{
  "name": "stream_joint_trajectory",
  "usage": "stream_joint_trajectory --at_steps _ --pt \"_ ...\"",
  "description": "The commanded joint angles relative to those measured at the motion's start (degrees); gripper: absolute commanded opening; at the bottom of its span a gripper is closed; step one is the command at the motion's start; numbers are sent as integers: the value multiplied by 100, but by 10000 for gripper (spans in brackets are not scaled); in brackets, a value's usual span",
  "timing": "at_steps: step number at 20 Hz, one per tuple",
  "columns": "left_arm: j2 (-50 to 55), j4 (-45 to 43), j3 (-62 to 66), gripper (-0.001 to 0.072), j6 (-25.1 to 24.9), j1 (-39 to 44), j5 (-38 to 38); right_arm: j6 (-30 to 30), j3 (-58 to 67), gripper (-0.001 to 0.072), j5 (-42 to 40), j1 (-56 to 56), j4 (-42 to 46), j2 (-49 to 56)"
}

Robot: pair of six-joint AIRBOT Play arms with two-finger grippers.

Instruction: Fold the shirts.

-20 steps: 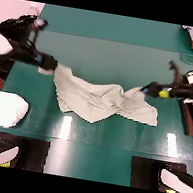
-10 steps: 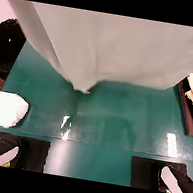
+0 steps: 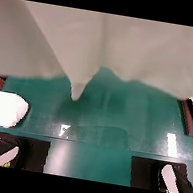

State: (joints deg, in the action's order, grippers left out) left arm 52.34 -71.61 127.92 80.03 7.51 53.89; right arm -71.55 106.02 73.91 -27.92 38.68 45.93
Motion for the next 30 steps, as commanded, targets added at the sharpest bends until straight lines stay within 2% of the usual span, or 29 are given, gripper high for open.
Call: stream_joint_trajectory --at_steps 1,4,7,9,11,15,20,21,22,23,24,26,27,28,29,30 --pt "278 -365 -299 23 -74 -4 -118 -514 28 15 647 -192 42 343" --pt "855 -1019 -1438 23 234 -4 131 -748 -566 15 1182 42 125 990" --pt "2094 -944 -1987 24 262 -4 942 -957 -1443 15 1309 929 1314 1703" --pt "3060 -837 -2013 24 254 -4 1397 -964 -2118 15 1093 1622 2081 2240" --pt "3893 -826 -2013 25 254 -4 1495 -962 -2618 15 529 2131 2295 2785" --pt "5018 -809 -2013 25 251 -4 990 -964 -2789 15 -728 2669 2238 3751" --pt "5392 -789 -2011 27 278 -4 -247 -964 -1878 15 -796 3029 2238 4671" --pt "5396 -791 -2013 59 273 -4 -317 -964 -1687 15 -754 3082 2240 4809" --pt "5396 -791 -2011 292 291 -4 -341 -964 -1537 15 -726 3119 2240 4903" --pt "5394 -798 -2011 482 304 -7 -317 -964 -1410 16 -721 3156 2243 4968" --pt "5394 -850 -2011 506 304 -7 -262 -964 -1305 16 -734 3163 2240 4994" --pt "5388 -1084 -1939 506 310 -39 39 -964 -1115 19 -699 3136 2258 4992" --pt "5375 -1071 -1832 506 317 -107 356 -962 -981 81 -557 3075 2258 4990" --pt "5357 -1058 -1690 506 415 -221 769 -962 -872 344 -348 2990 2258 4962" --pt "5342 -1043 -1532 506 518 -363 1296 -962 -802 477 -90 2872 2258 4898" --pt "5296 -1040 -1458 506 645 -527 1790 -960 -793 477 138 2761 2258 4811"
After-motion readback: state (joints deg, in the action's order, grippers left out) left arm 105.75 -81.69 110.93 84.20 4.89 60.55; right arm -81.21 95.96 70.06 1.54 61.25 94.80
